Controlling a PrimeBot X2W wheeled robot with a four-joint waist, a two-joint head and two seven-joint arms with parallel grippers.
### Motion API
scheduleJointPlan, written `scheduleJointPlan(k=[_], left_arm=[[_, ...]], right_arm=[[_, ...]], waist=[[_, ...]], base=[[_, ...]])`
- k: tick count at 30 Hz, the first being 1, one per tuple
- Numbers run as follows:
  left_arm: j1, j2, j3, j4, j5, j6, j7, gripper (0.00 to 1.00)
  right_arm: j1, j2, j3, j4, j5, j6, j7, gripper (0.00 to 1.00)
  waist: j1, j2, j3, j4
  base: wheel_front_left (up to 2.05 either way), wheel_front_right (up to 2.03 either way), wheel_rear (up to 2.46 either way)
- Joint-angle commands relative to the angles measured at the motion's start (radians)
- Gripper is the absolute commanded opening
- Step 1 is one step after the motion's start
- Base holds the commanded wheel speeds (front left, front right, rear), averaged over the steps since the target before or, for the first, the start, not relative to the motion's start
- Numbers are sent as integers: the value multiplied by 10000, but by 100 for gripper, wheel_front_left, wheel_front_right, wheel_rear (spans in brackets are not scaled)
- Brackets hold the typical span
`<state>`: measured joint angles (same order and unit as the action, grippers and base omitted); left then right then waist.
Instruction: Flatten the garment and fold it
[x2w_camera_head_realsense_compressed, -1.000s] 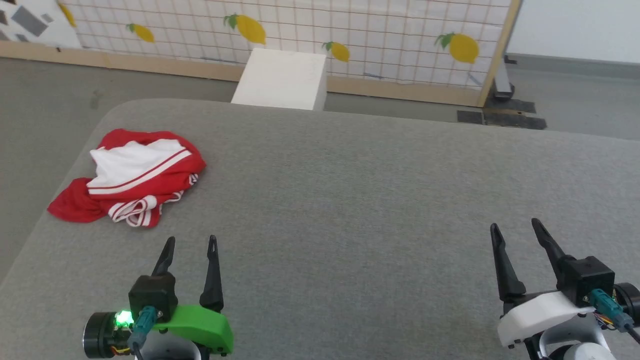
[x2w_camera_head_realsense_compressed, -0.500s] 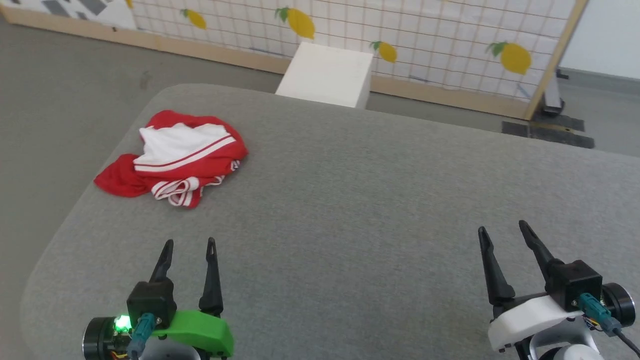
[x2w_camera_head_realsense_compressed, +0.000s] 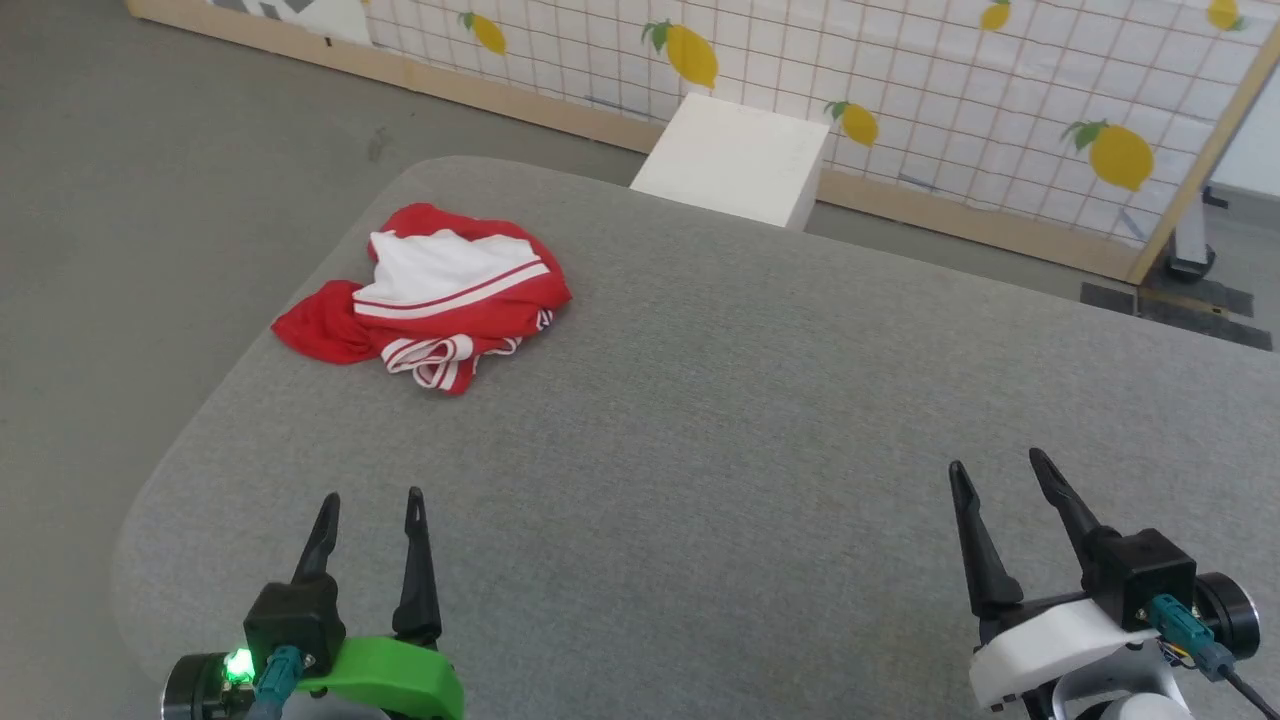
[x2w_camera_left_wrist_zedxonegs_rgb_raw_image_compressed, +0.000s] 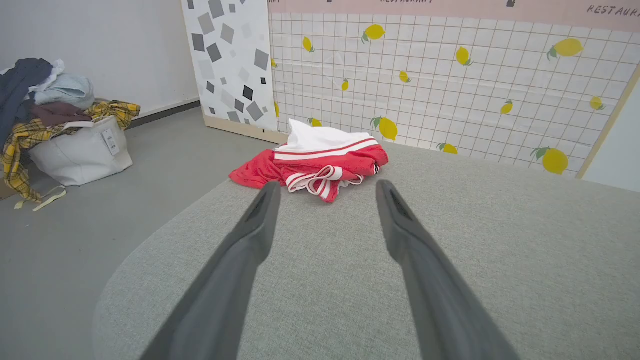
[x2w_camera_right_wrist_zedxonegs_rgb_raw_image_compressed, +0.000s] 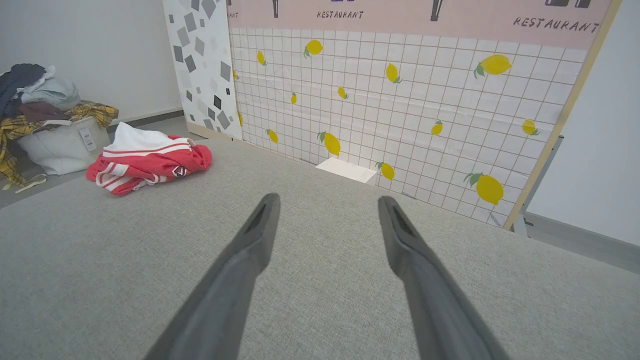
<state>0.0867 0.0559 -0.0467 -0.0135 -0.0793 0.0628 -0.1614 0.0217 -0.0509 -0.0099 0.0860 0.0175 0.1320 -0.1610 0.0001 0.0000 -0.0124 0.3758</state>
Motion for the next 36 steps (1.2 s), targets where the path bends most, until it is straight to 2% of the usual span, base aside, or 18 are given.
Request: scheduleJointPlan(k=[1, 36], left_arm=[[129, -38, -20, -49, -36, 66, -136, 100], [459, -54, -243, -29, -297, 250, -851, 100]], right_arm=[[-23, 4, 10, 60, 50, -9, -135, 100], [10, 7, -43, 598, 106, -12, -854, 100]], waist=[[0, 0, -15, 121], [-1, 0, -224, 1349]], base=[[0, 0, 0], [0, 0, 0]])
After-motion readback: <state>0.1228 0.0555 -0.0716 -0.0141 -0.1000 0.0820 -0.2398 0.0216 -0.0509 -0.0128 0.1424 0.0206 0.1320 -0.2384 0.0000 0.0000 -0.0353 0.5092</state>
